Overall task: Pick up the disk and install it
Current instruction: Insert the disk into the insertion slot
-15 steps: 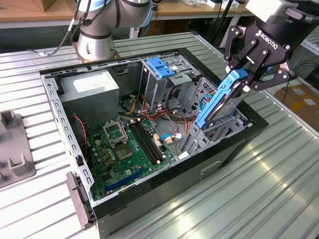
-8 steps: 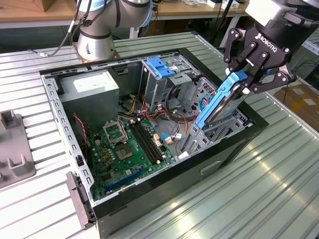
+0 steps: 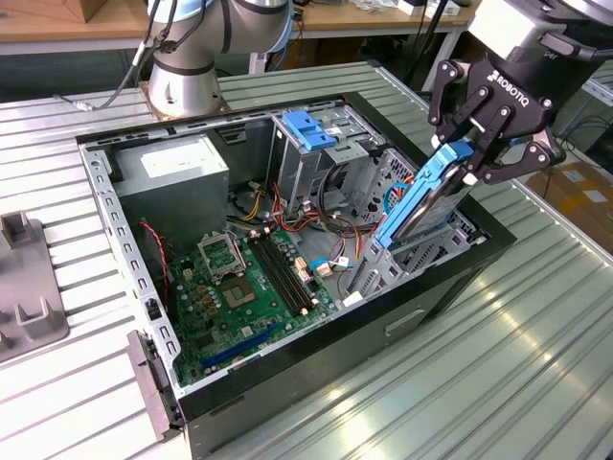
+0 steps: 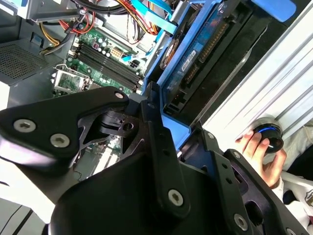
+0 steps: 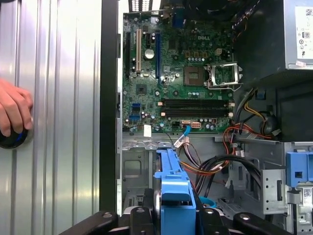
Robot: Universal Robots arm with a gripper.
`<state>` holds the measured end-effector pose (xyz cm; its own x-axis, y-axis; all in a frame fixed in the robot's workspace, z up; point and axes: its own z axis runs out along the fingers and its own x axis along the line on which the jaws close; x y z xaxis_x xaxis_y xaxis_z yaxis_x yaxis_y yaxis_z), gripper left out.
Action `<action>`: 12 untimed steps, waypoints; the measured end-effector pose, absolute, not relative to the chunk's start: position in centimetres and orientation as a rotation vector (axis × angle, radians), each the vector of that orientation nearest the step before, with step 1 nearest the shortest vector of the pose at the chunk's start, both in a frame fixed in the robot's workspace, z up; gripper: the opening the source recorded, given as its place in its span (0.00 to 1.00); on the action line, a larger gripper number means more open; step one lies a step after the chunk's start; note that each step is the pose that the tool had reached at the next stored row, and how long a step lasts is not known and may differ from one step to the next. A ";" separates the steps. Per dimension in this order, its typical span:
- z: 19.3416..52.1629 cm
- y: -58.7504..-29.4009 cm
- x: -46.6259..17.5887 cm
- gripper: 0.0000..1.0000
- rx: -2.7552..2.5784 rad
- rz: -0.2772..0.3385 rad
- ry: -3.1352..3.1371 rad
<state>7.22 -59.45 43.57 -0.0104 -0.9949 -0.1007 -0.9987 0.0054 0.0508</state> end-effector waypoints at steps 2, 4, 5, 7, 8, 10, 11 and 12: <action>43.4 -59.5 7.2 0.37 -2.184 0.166 2.202; 43.2 -59.5 7.2 0.37 -2.184 0.166 2.202; 43.1 -59.5 7.2 0.37 -2.184 0.166 2.202; 42.8 -59.5 7.2 0.37 -2.184 0.166 2.202; 42.7 -59.5 7.3 0.37 -2.184 0.166 2.202; 42.4 -59.5 7.3 0.37 -2.184 0.166 2.202; 42.3 -59.5 7.3 0.37 -2.184 0.166 2.202; 42.2 -59.5 7.3 0.37 -2.184 0.166 2.202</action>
